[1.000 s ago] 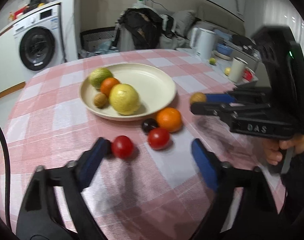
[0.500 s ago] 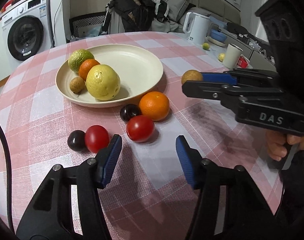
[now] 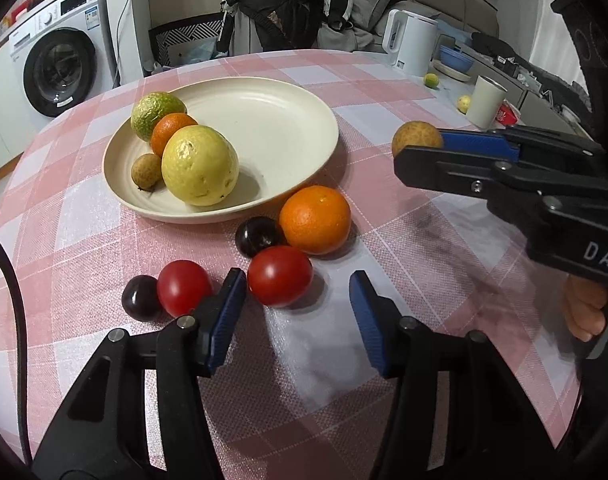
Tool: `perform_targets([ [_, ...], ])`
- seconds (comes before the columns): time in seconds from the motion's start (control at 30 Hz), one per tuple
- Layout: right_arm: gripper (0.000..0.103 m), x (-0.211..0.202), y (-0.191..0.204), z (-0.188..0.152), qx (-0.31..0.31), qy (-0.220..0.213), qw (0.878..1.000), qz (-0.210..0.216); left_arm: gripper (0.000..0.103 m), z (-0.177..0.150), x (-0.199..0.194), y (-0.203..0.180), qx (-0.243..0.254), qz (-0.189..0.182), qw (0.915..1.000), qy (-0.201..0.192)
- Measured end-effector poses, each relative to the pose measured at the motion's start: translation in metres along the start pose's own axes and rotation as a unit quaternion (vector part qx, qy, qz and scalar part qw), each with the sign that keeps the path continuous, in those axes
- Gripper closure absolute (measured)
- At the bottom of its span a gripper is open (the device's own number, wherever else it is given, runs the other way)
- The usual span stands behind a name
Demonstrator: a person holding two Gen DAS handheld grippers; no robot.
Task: Organize fruits
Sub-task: 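Grasp the brown kiwi with the right tool while the left tool approaches the red tomatoes, then grasp a red tomato with the left tool while the right tool lifts the kiwi, then carry the tomato with the left tool while the right tool carries the kiwi to the plate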
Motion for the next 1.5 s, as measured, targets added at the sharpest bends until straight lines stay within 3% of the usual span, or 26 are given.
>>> perform_targets([
  [0.17,0.074,-0.002,-0.001,0.0,0.002,-0.001,1.0,-0.001,0.075,0.002,0.003,0.002,-0.001,0.013,0.9999,-0.002],
  [0.53,0.074,-0.003,-0.003,0.002,0.003,-0.004,1.0,-0.002,0.075,0.0,-0.007,0.003,-0.005,-0.003,0.9999,-0.013],
  [0.77,0.074,-0.006,-0.005,0.004,0.006,-0.011,1.0,-0.004,0.075,0.011,-0.034,0.005,0.002,-0.008,0.9985,-0.054],
  [1.03,0.074,-0.01,-0.006,0.008,0.014,-0.03,0.999,-0.006,0.075,0.031,-0.067,0.022,0.011,0.022,0.9935,-0.111],
  [1.5,0.074,-0.008,-0.004,0.012,0.039,-0.06,0.997,0.004,0.075,0.039,-0.07,0.076,-0.013,0.077,0.9871,-0.14],
])
Point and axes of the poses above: each gripper's, at about its wrist camera, not at the fingertips, and x roughly the way its jaws point, y to its left, z to its top, the point moved 5 cm from there along x, roughly the way its jaws point, and after that the axes turned 13 degrees about -y, right-handed, at the moved point
